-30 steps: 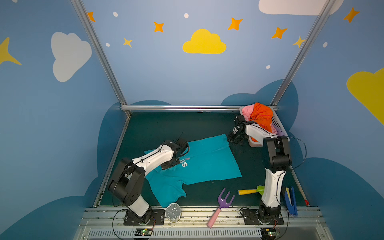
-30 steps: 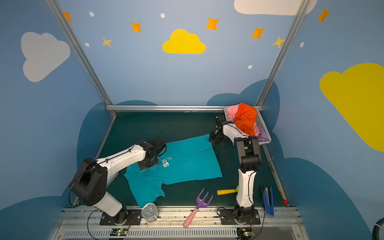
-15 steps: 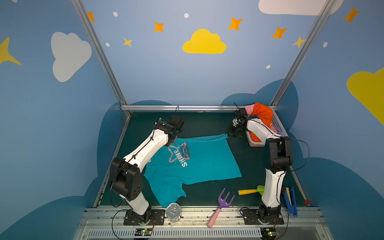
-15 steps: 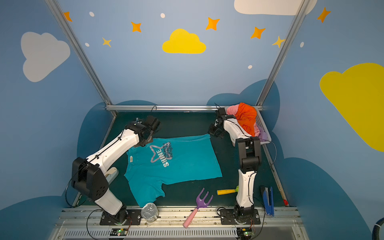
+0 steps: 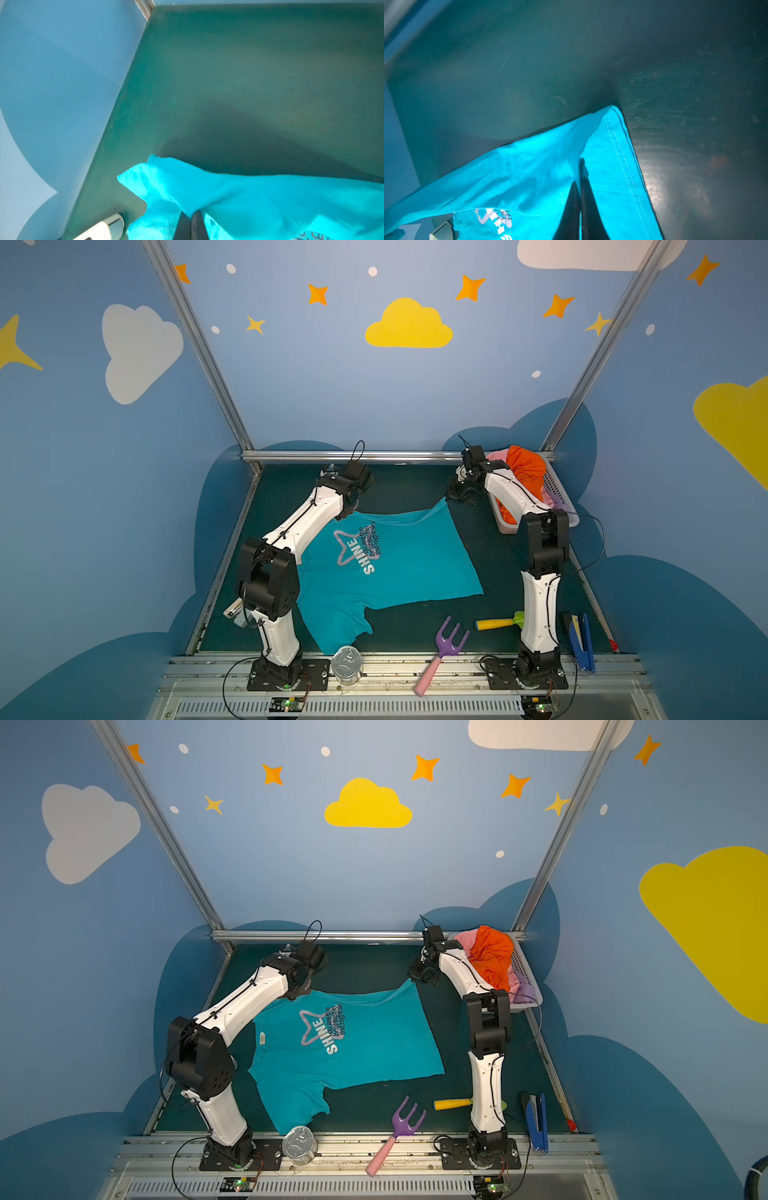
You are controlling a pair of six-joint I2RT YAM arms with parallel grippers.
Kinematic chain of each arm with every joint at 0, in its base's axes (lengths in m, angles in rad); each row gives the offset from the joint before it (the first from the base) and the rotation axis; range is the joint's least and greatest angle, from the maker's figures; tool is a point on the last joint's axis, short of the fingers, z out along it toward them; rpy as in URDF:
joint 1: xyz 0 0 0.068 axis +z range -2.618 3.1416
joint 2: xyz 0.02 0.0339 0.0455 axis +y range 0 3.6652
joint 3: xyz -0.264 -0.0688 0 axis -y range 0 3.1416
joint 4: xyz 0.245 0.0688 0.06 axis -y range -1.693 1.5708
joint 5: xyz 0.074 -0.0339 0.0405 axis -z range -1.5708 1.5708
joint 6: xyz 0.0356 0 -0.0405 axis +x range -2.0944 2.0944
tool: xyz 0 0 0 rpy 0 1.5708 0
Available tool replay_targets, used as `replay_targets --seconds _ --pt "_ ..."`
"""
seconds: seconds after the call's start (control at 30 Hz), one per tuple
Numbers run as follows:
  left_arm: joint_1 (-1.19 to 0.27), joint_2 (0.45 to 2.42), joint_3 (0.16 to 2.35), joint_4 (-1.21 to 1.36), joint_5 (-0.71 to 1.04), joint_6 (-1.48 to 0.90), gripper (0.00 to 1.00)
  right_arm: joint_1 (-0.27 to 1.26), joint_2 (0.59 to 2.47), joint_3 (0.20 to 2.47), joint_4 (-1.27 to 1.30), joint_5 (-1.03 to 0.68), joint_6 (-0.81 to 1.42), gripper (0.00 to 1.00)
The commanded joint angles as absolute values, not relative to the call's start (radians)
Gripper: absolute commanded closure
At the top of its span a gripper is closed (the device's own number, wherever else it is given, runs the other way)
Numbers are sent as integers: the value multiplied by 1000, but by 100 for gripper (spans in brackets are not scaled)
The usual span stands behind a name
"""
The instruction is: Fold and stack the t-shirts
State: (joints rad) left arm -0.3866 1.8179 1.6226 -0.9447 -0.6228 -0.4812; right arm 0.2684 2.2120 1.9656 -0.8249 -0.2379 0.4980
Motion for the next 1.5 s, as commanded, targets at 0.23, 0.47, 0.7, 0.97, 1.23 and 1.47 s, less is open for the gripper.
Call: replay_targets --seconds 0.23,0.47,0.7,0.97,1.23,1.47 --pt "-365 1776 1556 -904 -640 -465 96 272 2194 1945 -840 -227 494 100" --pt "-392 1687 1329 -877 -584 -563 96 271 2128 1801 -783 -225 503 100" --pt "-404 1676 1213 -860 -545 -613 96 271 2090 1665 -723 -233 520 100" --pt "-419 1734 1195 -846 -548 -626 96 271 2080 1606 -697 -233 525 100" --pt "-432 1790 1186 -831 -507 -642 96 265 2080 1605 -707 -213 515 100" --pt "-443 1809 1159 -816 -488 -656 96 260 2077 1614 -720 -207 512 100"
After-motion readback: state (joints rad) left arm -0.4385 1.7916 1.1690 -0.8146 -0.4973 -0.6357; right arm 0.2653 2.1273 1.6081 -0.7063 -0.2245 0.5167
